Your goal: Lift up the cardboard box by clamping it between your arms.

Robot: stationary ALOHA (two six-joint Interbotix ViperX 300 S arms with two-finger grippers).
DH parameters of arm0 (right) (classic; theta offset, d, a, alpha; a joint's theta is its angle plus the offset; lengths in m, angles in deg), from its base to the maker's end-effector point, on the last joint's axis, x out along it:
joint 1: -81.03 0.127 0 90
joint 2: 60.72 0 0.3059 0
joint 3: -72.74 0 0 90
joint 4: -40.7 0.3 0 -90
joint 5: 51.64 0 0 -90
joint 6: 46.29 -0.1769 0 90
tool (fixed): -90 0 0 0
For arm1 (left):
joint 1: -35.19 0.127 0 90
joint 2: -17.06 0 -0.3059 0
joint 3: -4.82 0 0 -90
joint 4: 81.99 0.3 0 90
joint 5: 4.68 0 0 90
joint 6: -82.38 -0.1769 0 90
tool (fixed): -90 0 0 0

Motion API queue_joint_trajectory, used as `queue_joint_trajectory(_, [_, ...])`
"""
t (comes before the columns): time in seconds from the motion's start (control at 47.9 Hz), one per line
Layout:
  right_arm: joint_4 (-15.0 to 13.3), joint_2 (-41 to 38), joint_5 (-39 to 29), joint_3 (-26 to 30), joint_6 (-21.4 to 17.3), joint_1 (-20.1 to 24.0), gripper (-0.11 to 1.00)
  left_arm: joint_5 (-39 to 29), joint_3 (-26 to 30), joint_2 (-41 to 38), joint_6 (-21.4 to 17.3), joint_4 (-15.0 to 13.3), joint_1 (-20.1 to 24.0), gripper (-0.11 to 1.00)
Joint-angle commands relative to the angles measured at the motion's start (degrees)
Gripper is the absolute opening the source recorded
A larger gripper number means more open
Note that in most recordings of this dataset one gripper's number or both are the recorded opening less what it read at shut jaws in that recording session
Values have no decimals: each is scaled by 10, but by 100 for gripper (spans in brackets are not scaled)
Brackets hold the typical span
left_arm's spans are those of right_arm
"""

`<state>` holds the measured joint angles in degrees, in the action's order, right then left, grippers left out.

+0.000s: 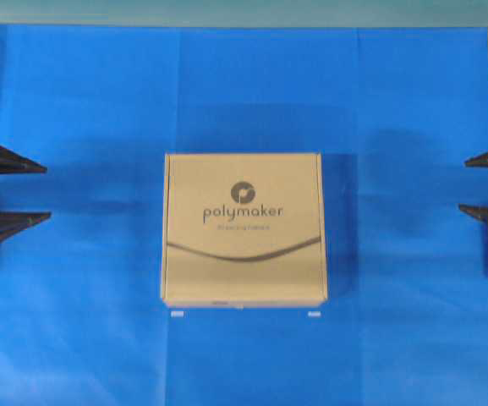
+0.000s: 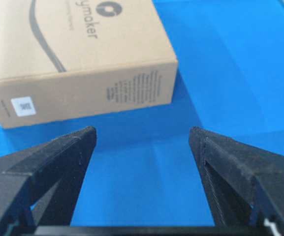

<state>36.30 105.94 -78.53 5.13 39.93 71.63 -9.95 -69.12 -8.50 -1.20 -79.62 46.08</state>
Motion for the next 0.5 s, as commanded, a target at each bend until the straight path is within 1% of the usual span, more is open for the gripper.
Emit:
queue_joint_trajectory(0.0, [-2, -4, 4, 17, 4, -1, 99, 4, 5, -5, -1, -1, 3, 87])
queue_joint_trajectory(0.209, [-3, -4, 3, 17, 5, -2, 99, -15, 12, 12, -2, -1, 3, 87])
queue_joint_trajectory(0.313, [-20, 0, -6, 19, 6, -11, 99, -16, 12, 14, -3, -1, 3, 87])
queue_joint_trajectory(0.48, [-24, 4, -20, 21, 12, -13, 99, -17, 13, 15, -4, -1, 3, 87])
